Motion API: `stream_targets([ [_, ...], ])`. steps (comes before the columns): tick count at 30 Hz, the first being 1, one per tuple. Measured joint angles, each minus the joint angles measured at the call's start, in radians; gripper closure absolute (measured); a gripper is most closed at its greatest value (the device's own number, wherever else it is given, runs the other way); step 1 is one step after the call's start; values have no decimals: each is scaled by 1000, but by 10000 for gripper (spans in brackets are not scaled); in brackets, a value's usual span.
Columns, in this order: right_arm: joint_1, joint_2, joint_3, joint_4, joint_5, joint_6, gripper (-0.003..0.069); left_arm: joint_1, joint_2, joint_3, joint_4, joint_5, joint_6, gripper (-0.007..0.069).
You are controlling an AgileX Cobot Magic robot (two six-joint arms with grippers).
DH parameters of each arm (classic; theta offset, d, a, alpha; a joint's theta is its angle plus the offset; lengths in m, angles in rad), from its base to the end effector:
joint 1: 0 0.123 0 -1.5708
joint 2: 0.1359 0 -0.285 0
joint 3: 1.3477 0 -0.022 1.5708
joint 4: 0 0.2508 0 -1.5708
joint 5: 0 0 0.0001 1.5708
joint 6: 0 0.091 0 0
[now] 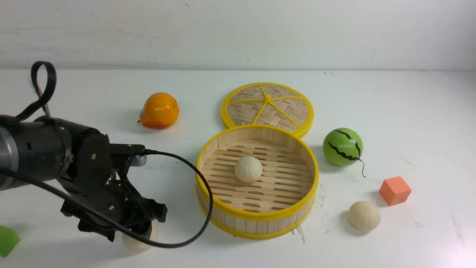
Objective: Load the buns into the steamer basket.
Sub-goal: Use the left arm to grab a steamed stuffed bun, then use the left arm to put the steamed stuffed bun into the steamer
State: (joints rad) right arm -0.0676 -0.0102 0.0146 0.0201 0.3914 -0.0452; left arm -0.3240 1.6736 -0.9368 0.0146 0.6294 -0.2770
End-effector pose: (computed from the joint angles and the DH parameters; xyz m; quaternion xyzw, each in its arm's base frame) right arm 0.0520 -0.0028 0.1737 0.0143 0.8072 -0.0247 0.5895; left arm 0.2908 -0.0968 0.1786 0.0285 0.9890 -0.0382 0.1404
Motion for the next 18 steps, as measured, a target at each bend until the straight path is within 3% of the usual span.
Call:
stream_targets([
  [2,0,0,0,0,0,0,420,0,9,0,-15,-13,-2,138],
  [4,0,0,0,0,0,0,420,0,17,0,-27,-18,-3,197],
  [11,0,0,0,0,0,0,420,0,11,-31,-35,31,-2,592],
  [13,0,0,0,0,0,0,420,0,-9,-85,-38,97,8,629],
  [18,0,0,0,0,0,0,420,-36,-81,-239,-71,187,51,629],
])
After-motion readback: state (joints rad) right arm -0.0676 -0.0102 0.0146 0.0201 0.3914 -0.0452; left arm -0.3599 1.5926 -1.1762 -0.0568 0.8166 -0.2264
